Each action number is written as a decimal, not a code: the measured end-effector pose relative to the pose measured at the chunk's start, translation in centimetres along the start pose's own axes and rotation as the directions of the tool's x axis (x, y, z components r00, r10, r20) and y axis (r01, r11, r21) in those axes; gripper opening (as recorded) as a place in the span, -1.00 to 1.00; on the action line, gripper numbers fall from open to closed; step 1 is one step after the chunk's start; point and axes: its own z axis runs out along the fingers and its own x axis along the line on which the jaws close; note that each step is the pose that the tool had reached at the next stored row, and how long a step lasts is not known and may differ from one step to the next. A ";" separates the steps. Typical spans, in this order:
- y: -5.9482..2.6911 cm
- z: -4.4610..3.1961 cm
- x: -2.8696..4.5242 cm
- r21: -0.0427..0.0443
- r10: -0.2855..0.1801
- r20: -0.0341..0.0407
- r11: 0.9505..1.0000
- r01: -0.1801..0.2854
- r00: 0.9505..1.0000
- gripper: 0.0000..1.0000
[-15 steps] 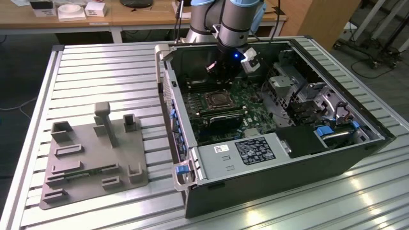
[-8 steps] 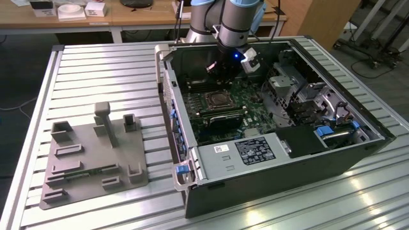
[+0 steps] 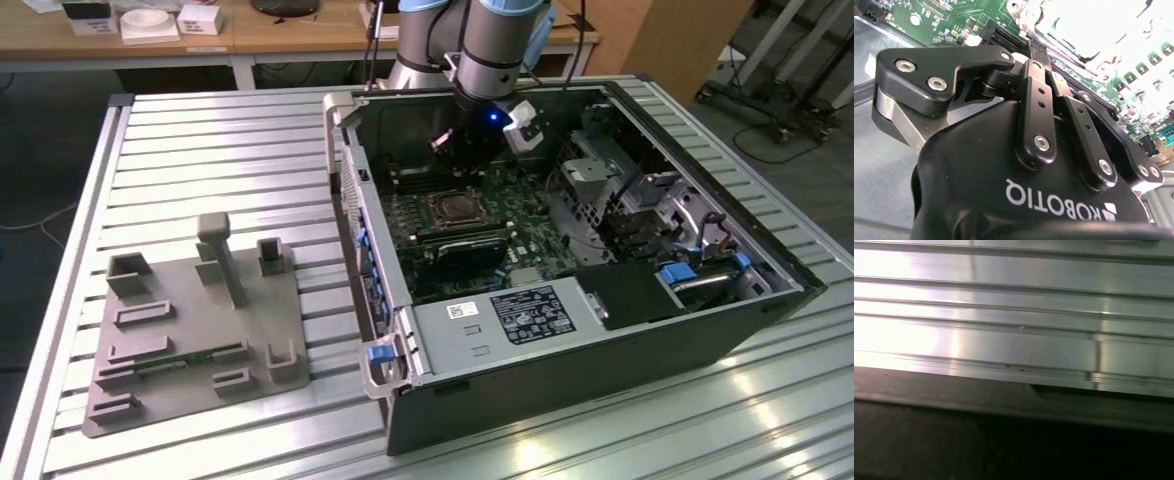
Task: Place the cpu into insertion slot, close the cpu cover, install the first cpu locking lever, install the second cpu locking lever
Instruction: 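Install the first cpu locking lever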
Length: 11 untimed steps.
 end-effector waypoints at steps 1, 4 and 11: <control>0.00 -0.01 0.00 0.000 0.000 0.000 1.000 0.000 1.000 -0.80; 0.00 -0.07 -0.01 0.000 0.000 0.000 1.000 0.000 1.000 -0.80; 0.01 -0.19 0.00 0.001 0.000 0.000 1.000 0.000 1.000 -0.80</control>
